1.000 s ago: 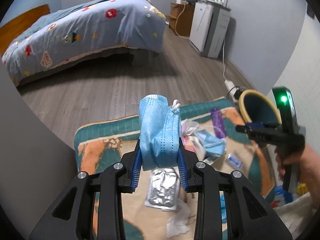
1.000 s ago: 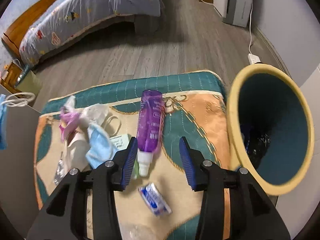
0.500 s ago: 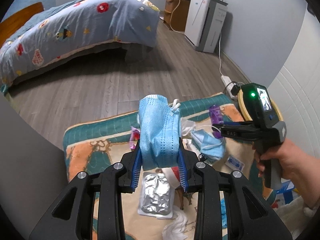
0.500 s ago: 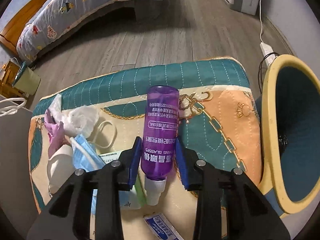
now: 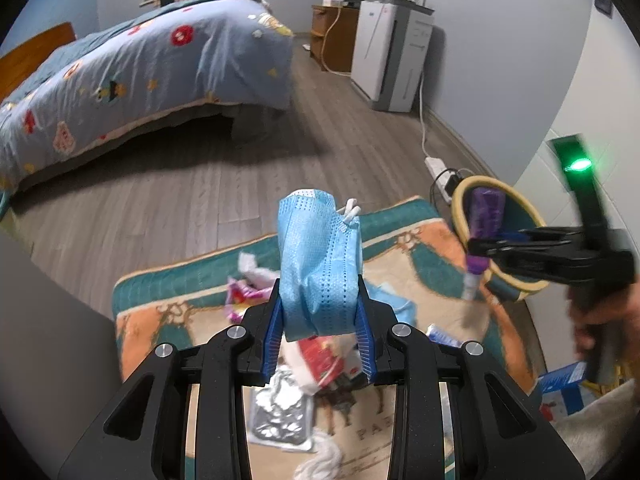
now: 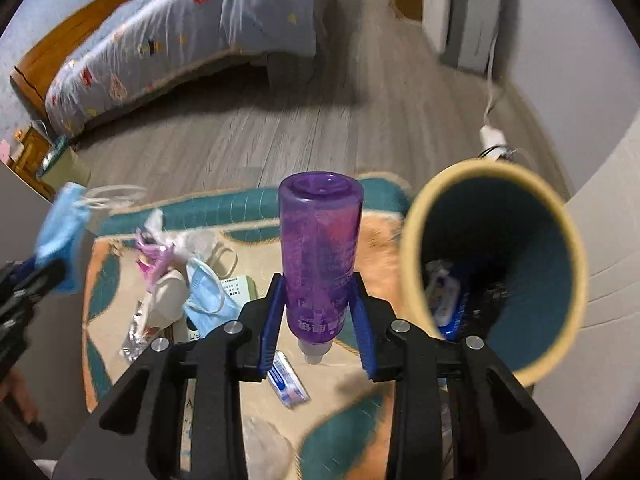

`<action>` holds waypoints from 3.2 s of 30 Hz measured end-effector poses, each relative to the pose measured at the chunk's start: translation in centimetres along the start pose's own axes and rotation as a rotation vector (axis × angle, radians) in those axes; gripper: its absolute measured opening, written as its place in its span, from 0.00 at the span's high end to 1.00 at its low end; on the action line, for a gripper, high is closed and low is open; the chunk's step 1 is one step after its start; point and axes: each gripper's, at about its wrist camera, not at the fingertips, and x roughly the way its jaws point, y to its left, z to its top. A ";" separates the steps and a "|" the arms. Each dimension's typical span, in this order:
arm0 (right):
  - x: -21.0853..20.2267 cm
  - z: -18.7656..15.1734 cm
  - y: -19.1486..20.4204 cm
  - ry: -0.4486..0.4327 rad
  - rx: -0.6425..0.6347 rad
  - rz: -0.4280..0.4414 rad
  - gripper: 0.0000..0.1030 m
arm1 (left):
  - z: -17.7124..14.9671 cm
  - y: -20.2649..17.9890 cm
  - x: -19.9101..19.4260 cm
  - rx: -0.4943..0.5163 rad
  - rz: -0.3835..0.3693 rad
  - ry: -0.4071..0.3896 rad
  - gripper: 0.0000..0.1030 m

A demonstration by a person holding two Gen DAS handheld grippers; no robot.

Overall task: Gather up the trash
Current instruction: 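Lift the purple spray bottle with the right tool and drop it into the wastebasket, then drop the blue face mask into the wastebasket with the left tool, then grasp the pink wrapper with the left tool while the right grasps another blue mask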

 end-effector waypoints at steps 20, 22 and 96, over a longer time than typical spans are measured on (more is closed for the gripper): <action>-5.0 -3.6 -16.2 -0.071 0.153 -0.123 0.69 | 2.6 -12.9 3.1 0.176 -0.071 -0.048 0.67; -4.2 -3.7 -17.2 -0.060 0.154 -0.146 0.69 | 2.2 -14.9 4.2 0.216 -0.093 -0.032 0.67; 7.6 -2.8 9.7 0.035 -0.425 -0.032 0.06 | -3.4 10.1 2.8 -0.290 0.199 0.072 0.05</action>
